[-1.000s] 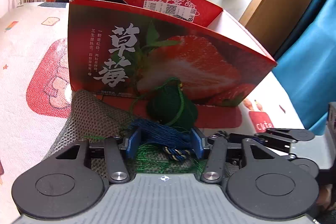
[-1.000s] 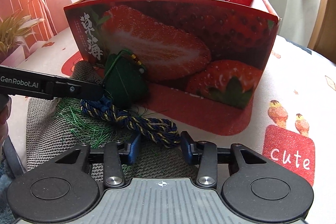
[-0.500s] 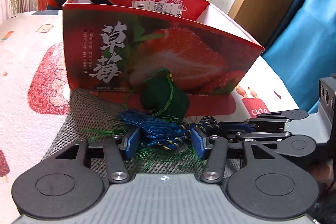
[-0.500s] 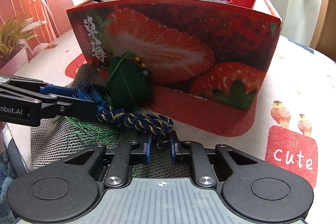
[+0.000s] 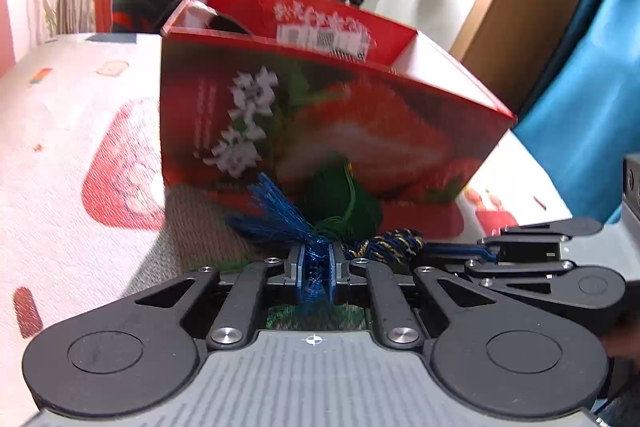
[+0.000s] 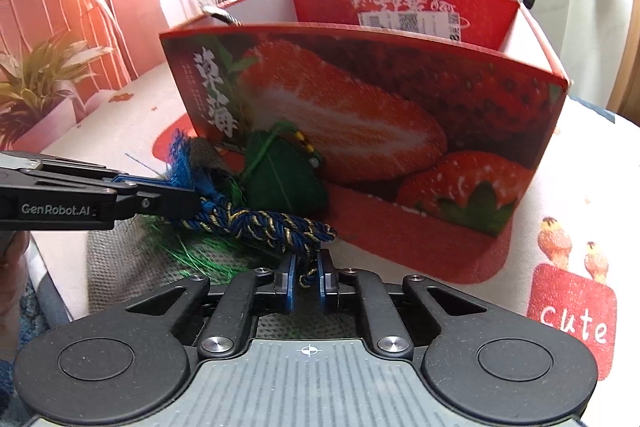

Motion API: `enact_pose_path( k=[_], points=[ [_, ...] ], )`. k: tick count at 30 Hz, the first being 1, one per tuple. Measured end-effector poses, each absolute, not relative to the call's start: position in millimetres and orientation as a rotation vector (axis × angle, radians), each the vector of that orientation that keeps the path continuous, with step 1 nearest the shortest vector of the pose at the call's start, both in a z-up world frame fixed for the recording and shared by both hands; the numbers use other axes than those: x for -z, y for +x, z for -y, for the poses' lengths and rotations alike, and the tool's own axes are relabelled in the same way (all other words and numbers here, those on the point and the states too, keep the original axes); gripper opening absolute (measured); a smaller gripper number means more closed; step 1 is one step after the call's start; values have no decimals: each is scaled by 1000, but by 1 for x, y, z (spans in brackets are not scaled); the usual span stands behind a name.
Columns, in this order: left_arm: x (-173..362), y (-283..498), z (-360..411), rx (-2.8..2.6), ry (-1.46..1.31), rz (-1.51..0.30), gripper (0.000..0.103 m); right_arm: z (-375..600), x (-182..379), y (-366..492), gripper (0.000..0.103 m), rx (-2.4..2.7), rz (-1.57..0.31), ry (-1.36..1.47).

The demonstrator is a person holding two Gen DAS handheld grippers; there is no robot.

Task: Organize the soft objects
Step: 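Lift the tassel and rope and carry them over the red box, then open the left tool to drop the tassel while the right tool lowers the rope into the box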

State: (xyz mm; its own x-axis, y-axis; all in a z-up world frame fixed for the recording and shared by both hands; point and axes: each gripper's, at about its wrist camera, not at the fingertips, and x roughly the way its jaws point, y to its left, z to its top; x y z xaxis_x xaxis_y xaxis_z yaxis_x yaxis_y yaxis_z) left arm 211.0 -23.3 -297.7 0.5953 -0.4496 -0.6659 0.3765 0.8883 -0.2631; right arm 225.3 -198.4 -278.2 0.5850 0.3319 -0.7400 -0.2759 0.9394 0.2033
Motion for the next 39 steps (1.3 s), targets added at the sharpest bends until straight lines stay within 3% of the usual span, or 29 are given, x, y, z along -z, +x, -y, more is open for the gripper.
enact_pose_path(
  k=[22, 39],
  points=[
    [169, 246, 16, 492, -140, -507, 11, 192, 158, 268, 9, -395, -578, 68],
    [224, 329, 66, 521, -72, -678, 11, 214, 198, 336, 9, -214, -725, 73]
  ],
)
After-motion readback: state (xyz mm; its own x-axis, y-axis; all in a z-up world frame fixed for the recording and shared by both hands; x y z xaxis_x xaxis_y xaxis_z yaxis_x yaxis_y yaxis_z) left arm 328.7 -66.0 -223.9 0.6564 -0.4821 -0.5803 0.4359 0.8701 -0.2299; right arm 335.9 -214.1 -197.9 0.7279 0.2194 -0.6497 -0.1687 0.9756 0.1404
